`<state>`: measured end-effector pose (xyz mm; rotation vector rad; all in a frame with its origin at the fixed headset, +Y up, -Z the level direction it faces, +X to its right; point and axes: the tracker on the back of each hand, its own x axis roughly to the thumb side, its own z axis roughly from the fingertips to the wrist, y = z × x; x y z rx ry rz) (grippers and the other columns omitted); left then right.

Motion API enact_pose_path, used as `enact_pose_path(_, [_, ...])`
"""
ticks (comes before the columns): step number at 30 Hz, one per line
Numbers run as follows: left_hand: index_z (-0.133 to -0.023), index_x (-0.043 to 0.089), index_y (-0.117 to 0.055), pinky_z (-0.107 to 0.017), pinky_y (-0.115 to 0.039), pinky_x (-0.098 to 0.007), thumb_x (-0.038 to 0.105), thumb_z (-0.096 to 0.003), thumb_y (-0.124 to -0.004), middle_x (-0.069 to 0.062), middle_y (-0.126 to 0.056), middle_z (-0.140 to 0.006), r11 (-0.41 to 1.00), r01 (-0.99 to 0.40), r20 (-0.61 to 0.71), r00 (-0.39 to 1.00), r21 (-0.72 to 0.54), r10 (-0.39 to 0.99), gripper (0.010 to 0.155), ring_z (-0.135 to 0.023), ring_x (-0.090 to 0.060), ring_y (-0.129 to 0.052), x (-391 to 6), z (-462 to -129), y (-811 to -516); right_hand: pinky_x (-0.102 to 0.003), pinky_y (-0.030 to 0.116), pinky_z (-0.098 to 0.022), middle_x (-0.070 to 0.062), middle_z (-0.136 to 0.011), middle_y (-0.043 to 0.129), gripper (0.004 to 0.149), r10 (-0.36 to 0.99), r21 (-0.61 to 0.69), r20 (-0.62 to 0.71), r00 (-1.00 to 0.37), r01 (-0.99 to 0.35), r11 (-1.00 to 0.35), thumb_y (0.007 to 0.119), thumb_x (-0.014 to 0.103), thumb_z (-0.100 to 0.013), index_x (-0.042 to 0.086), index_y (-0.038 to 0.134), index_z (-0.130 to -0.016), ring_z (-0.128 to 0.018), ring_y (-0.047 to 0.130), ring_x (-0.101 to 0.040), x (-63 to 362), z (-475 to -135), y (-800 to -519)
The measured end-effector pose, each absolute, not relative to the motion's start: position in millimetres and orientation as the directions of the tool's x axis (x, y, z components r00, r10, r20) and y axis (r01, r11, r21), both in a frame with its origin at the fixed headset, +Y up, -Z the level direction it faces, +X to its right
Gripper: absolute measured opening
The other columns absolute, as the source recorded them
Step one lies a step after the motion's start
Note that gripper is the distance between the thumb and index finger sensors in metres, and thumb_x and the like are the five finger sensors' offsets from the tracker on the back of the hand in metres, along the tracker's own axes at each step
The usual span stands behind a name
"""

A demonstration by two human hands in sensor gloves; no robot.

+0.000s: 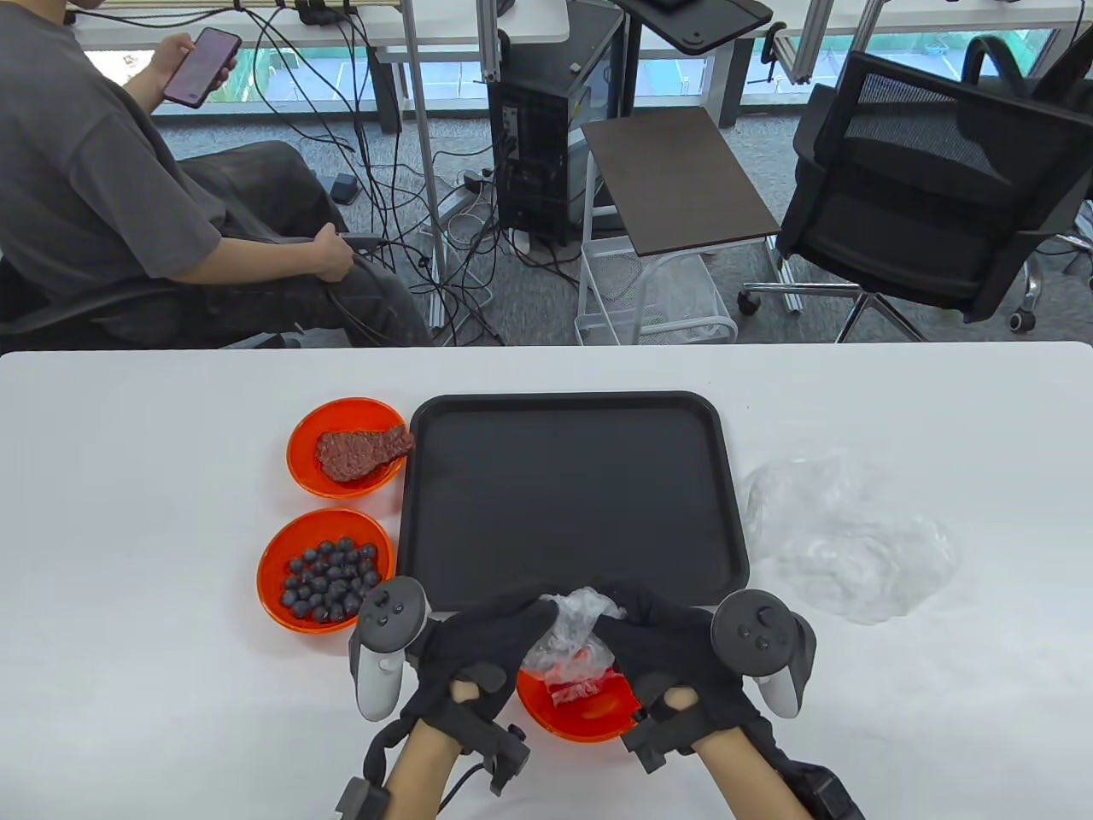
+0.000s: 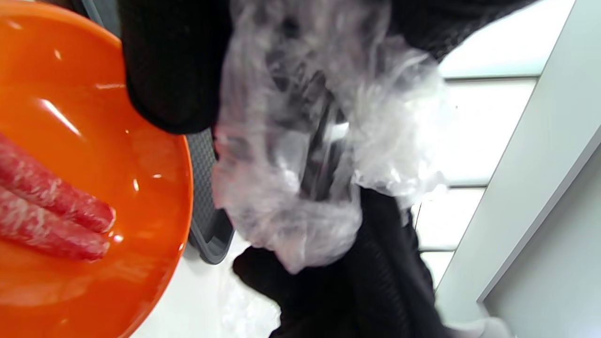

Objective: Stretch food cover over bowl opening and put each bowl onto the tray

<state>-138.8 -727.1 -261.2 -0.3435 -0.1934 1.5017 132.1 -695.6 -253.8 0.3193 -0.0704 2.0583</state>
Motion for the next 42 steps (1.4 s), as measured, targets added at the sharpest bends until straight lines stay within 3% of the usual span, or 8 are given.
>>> enact_pose_path(5, [-0.092, 0.028, -0.084, -0.054, -0.093, -0.038, 0.052, -0.0541, -0.076, 0.005, -0.105, -0.080, -0.100, -0.967, -0.118, -0.074, -0.234, 0.990, 0.046, -0.066, -0.018, -0.113, -157.8, -261.3, -728.5, -0.031, 0.099, -0.023, -0.002, -0.062, 0.107, 0.044, 0.854, 0.168, 0.223, -0.470, -0.844, -0.509, 0.091, 0.035, -0.046, 0.016, 0.092, -0.086, -0.041, 0.115, -0.024, 134.9, -256.4, -702.3])
enact_pose_path(9, [-0.093, 0.026, -0.082, -0.052, -0.092, -0.040, 0.051, -0.0542, -0.075, 0.005, -0.105, -0.072, -0.198, -0.938, -0.185, -0.149, -0.285, 0.971, 0.046, -0.061, -0.019, -0.111, -159.2, -263.7, -738.2, -0.040, 0.094, -0.038, -0.001, -0.063, 0.100, 0.044, 0.938, 0.237, 0.172, -0.301, -0.912, -0.336, 0.086, 0.036, -0.048, 0.018, 0.088, -0.088, -0.061, 0.106, -0.034, 141.5, -260.1, -708.8])
enact_pose_path(18, [-0.096, 0.028, -0.077, -0.057, -0.088, -0.047, 0.044, -0.0509, -0.083, 0.005, -0.100, -0.073, 0.096, -0.870, -0.115, 0.172, -0.484, 0.978, 0.048, -0.065, -0.024, -0.105, -128.8, -263.3, -733.3, -0.039, 0.093, -0.040, -0.003, -0.072, 0.091, 0.043, 0.994, 0.231, 0.095, 0.050, -0.973, 0.027, 0.082, 0.038, -0.050, 0.024, 0.082, -0.092, -0.063, 0.104, -0.034, 144.9, -260.5, -717.2])
enact_pose_path(22, [-0.096, 0.030, -0.076, -0.060, -0.085, -0.050, 0.047, -0.0494, -0.089, 0.004, -0.099, -0.079, 0.148, -0.836, -0.101, 0.235, -0.529, 0.967, 0.051, -0.070, -0.027, -0.103, -119.1, -261.3, -732.6, -0.034, 0.096, -0.031, -0.003, -0.071, 0.094, 0.044, 0.995, 0.243, 0.088, 0.041, -0.970, 0.018, 0.080, 0.036, -0.050, 0.025, 0.081, -0.092, -0.050, 0.109, -0.026, 140.1, -259.5, -719.6])
enact_pose_path(25, [-0.107, 0.031, -0.065, -0.068, -0.078, -0.055, 0.051, -0.0501, -0.089, 0.000, -0.086, -0.102, 0.153, -0.770, -0.057, 0.238, -0.619, 0.969, 0.065, -0.091, -0.033, -0.092, -113.7, -259.4, -730.5, -0.032, 0.095, -0.026, -0.002, -0.068, 0.097, 0.044, 0.995, 0.264, 0.090, 0.030, -0.964, 0.006, 0.080, 0.035, -0.050, 0.024, 0.081, -0.092, -0.042, 0.110, -0.022, 135.9, -258.9, -718.9])
enact_pose_path(32, [-0.114, 0.030, -0.060, -0.078, -0.067, -0.060, 0.050, -0.0554, -0.080, -0.003, -0.066, -0.123, -0.179, -0.677, -0.133, -0.120, -0.714, 0.984, 0.065, -0.112, -0.037, -0.073, -122.0, -262.4, -729.4, -0.030, 0.094, -0.019, -0.002, -0.065, 0.101, 0.043, 0.993, 0.311, 0.109, 0.037, -0.950, 0.001, 0.081, 0.033, -0.049, 0.024, 0.084, -0.091, -0.031, 0.108, -0.015, 135.1, -260.5, -718.4])
enact_pose_path(37, [-0.117, 0.025, -0.040, -0.077, -0.071, -0.056, 0.052, -0.0534, -0.085, -0.008, -0.056, -0.126, -0.131, -0.687, -0.124, -0.061, -0.715, 0.990, 0.082, -0.113, -0.036, -0.074, -110.2, -260.8, -729.9, -0.030, 0.094, -0.018, -0.001, -0.066, 0.103, 0.043, 0.986, 0.316, 0.161, -0.031, -0.945, -0.082, 0.083, 0.034, -0.048, 0.024, 0.086, -0.090, -0.029, 0.107, -0.013, 128.5, -258.1, -714.9])
enact_pose_path(42, [-0.110, 0.016, -0.060, -0.062, -0.091, -0.050, 0.049, -0.0517, -0.087, -0.016, -0.079, -0.110, -0.027, -0.767, -0.140, 0.083, -0.641, 0.987, 0.072, -0.092, -0.035, -0.101, -101.0, -256.5, -727.1, -0.028, 0.094, -0.016, -0.001, -0.063, 0.105, 0.043, 0.959, 0.258, 0.228, -0.170, -0.939, -0.228, 0.083, 0.034, -0.049, 0.025, 0.086, -0.090, -0.026, 0.107, -0.011, 124.9, -253.9, -711.9])
